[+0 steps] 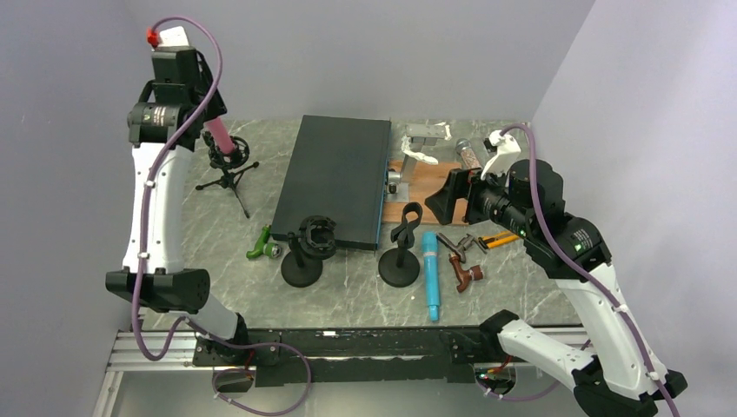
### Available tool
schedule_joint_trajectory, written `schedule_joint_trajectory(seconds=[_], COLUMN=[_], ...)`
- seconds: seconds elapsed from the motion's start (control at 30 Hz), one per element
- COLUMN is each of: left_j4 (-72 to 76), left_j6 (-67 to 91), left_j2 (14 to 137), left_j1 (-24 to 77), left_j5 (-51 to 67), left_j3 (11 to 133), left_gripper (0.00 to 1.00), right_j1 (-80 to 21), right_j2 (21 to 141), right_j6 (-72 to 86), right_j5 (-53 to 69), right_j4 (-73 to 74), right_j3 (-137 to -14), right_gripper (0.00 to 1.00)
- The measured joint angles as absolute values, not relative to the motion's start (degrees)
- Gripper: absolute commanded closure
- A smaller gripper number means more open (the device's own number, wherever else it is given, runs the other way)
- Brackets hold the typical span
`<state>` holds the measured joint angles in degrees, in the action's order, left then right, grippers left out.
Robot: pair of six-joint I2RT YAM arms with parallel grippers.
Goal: Remove the microphone from the stand
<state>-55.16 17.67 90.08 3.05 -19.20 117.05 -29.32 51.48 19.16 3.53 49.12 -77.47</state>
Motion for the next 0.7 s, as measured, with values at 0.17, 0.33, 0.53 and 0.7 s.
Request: schedule_joint_trajectory(seconds=[0.17, 0.33, 0.53, 0.7], left_j4=[-55.4, -54.6, -55.3, -62.2], left_j6=[17.3, 16.1, 15.5, 17.7], left_j2=[87.3, 81.0, 69.1, 61.3], left_j1=[3.3, 3.4, 3.4, 3.4], left_j5=[-19.6, -19.8, -19.6, -11.1], left_j3=[122.8, 126.0, 120.5, 113.1], left_gripper=[1.00, 1.00, 1.00, 1.00], right_j1=[-29.3, -29.3, -29.3, -29.3], right_j2=[51.3, 52.8, 55.7, 56.2], right_j6=[19.6, 19.5, 18.9, 18.0], right_j5=[4.5, 6.1, 8.9, 10.5], right_j4=[49.5, 49.4, 49.5, 49.4], right_j3=[-77.5, -77.6, -77.8, -77.9], right_gripper=[0.00, 0.00, 0.00, 0.00])
